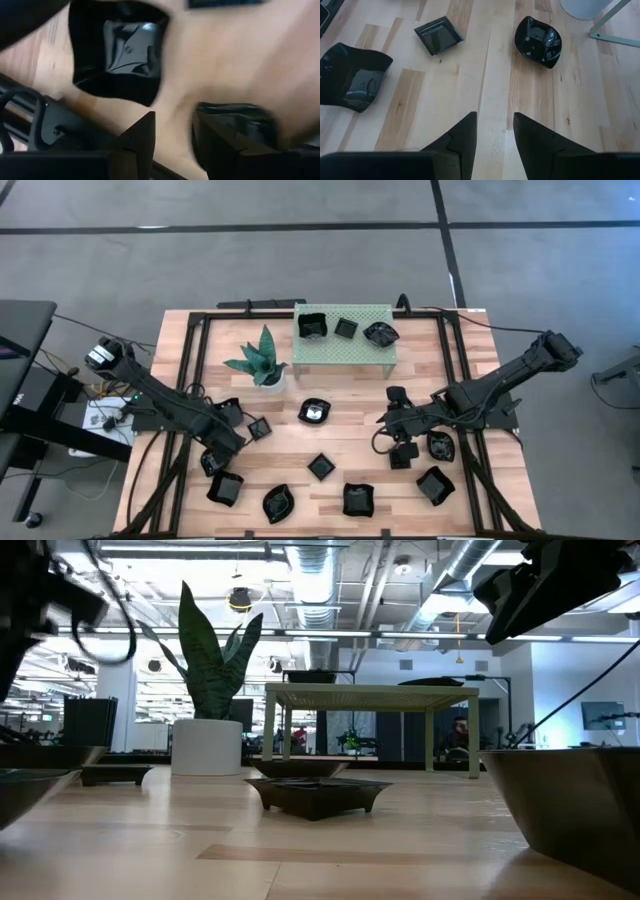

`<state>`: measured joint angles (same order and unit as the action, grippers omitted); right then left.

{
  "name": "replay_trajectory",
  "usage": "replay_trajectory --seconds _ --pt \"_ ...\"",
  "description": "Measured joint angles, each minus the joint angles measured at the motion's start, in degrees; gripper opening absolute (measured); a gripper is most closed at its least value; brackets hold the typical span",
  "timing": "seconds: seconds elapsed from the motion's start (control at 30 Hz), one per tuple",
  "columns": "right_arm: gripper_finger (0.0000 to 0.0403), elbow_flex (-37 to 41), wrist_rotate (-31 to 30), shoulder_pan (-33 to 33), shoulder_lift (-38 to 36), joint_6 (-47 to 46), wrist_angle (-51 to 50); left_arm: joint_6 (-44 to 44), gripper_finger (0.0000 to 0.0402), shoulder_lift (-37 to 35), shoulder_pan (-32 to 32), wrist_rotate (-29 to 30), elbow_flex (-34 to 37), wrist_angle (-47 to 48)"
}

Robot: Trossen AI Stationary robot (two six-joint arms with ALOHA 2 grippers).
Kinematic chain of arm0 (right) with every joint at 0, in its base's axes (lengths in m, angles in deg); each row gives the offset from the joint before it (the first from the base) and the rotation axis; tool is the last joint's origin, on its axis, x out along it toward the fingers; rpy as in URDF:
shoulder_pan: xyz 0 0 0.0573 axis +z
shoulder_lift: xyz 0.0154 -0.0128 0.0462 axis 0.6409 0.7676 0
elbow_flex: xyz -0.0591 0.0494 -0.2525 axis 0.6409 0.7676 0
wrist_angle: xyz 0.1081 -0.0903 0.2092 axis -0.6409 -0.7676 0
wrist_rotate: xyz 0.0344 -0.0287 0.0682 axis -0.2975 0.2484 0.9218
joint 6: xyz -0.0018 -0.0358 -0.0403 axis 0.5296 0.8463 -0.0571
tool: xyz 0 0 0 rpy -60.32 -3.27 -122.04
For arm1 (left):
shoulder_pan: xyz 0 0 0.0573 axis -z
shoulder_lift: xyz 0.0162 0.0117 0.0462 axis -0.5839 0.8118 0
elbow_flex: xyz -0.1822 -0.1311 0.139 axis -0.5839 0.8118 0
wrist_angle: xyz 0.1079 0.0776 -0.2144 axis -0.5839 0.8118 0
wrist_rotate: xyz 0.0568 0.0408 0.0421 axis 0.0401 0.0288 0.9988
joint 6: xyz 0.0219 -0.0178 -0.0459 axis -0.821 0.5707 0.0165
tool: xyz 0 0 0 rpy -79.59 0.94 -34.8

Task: Pick & Place Mini shaped plates
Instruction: Stack the distorted square plate on top of the other distorted square plate on the shelf

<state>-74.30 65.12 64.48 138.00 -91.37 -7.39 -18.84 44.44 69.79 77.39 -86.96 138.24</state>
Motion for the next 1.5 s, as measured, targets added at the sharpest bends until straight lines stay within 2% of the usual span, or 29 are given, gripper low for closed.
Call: replay_trajectory --seconds 0.2,0.4,0.53,0.63,0.73,0.83,0.9,0.97,1.27,1.5 --pt "0.0123 0.00 0.00 0.00 0.00 0.00 0.00 -4.09 0.0134 0.02 -4.46 0.64 7.23 -7.11" --pt "0.0123 0.00 -0.02 0.00 0.00 0.00 0.00 -12.79 0.0134 0.02 -9.79 0.73 7.99 -12.36" --pt "0.0123 0.00 -0.01 0.00 0.00 0.00 -0.02 -13.20 0.0134 0.02 -12.90 0.35 9.54 -12.92" --pt "0.0123 0.00 -0.01 0.00 0.00 0.00 -0.03 -13.59 0.0132 0.04 -13.70 -2.08 12.17 -16.70" --pt "0.0123 0.00 0.00 0.00 0.00 0.00 -0.04 -14.66 0.0114 0.04 -13.30 -3.51 12.91 -18.97" --pt "0.0123 0.00 -0.02 0.00 0.00 0.00 -0.04 -14.79 0.0068 0.04 -13.23 -3.50 12.70 -18.80" --pt "0.0123 0.00 -0.02 0.00 0.00 0.00 -0.04 -14.60 0.0025 0.04 -13.25 -3.46 12.10 -18.83" --pt "0.0123 0.00 -0.02 0.00 0.00 -0.02 -0.04 -13.87 0.0010 0.04 -13.18 -3.48 10.89 -18.58" --pt "0.0123 0.00 -0.02 0.00 0.00 -0.02 -0.04 -13.75 0.0004 0.04 -9.00 -3.05 -1.90 -16.48" --pt "0.0123 0.00 -0.02 0.00 0.00 0.00 -0.04 -14.31 0.0004 1.02 -5.26 2.08 -11.40 -16.42"
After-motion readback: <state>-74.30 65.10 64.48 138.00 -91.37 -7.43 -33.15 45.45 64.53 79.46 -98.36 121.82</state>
